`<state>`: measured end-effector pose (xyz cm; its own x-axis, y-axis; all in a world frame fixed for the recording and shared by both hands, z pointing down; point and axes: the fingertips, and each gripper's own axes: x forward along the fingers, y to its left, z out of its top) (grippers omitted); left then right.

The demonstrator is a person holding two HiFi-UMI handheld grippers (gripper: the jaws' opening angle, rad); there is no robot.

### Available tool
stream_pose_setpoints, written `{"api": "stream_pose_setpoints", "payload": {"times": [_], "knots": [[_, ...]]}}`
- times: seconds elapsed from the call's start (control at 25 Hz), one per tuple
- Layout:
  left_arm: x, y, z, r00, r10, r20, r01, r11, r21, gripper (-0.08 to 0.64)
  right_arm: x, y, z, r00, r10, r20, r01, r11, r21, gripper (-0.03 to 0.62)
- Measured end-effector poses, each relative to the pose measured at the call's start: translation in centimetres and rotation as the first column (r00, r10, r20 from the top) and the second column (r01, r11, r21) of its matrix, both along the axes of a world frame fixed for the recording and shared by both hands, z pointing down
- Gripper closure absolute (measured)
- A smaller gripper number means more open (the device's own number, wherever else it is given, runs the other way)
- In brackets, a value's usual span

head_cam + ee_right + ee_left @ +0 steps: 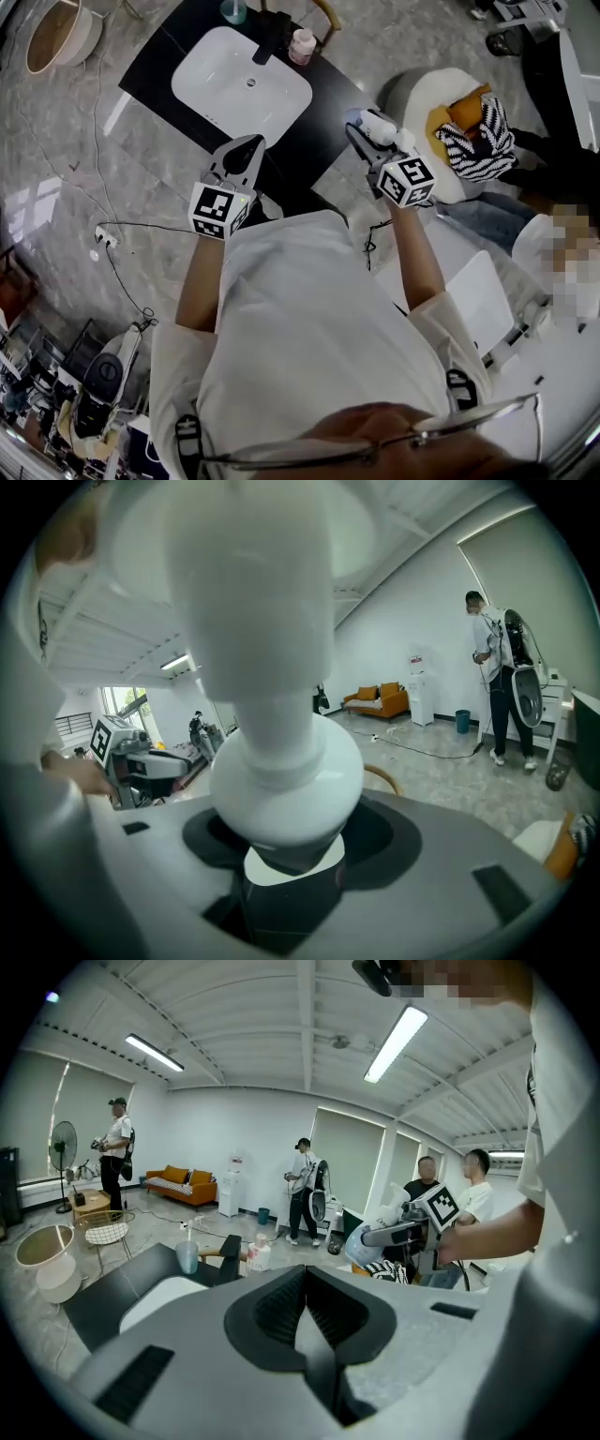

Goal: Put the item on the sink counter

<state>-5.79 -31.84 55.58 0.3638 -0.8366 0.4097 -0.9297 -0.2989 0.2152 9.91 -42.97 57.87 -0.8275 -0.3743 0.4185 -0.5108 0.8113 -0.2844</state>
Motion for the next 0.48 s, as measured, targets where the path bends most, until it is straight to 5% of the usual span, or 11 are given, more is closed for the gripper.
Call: {"api": "stream_pose_setpoints", "payload": {"times": [0.48], "knots": [[1.2, -2.7, 3.5, 0.998, -0.055, -0.007, 0.054, 0.996, -0.077, 0.555, -1.7, -5.3, 8.5, 0.983, -0.1, -0.153, 0.097, 0.995, -0.032, 0.336]]}}
